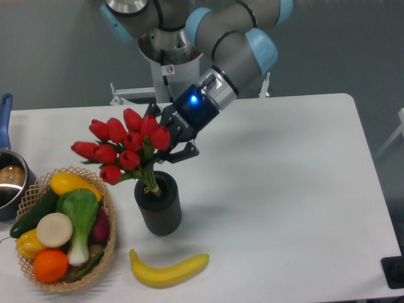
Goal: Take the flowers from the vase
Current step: 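Lift the gripped tulips straight up out of the black vase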
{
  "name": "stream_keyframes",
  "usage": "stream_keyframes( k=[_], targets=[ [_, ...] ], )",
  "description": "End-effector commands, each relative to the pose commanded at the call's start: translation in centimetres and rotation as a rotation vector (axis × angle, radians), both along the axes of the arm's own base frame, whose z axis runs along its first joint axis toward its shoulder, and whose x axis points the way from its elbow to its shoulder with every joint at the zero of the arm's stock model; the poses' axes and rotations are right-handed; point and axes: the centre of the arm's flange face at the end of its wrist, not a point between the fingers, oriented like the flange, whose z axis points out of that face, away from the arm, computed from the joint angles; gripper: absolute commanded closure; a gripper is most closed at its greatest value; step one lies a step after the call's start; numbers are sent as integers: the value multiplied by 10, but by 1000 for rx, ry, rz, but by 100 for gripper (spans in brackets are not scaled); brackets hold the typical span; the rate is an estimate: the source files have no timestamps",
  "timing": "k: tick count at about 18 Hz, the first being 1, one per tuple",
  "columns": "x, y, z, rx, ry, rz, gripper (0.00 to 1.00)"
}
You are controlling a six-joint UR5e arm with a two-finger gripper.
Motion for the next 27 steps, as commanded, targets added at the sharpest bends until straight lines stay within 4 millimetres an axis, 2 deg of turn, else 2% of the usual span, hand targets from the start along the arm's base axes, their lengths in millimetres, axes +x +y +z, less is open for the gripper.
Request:
stream_keyframes(
  k=[4, 8, 14, 16, 18, 23, 25, 27],
  targets=[
    [-2, -1, 23, -1, -14, 25, 61],
    [-4, 1, 55, 4, -24, 49, 61],
    [13, -5, 90, 66, -39, 35, 61],
    [13, -9, 102, 68, -43, 51, 61],
    [0, -19, 105, 66, -47, 86, 61],
    [-66, -70, 103, 67, -31, 238, 61],
    [-84, -85, 109, 71, -15, 280, 61],
    [-110, -102, 102, 59, -21, 331, 61]
  ],
)
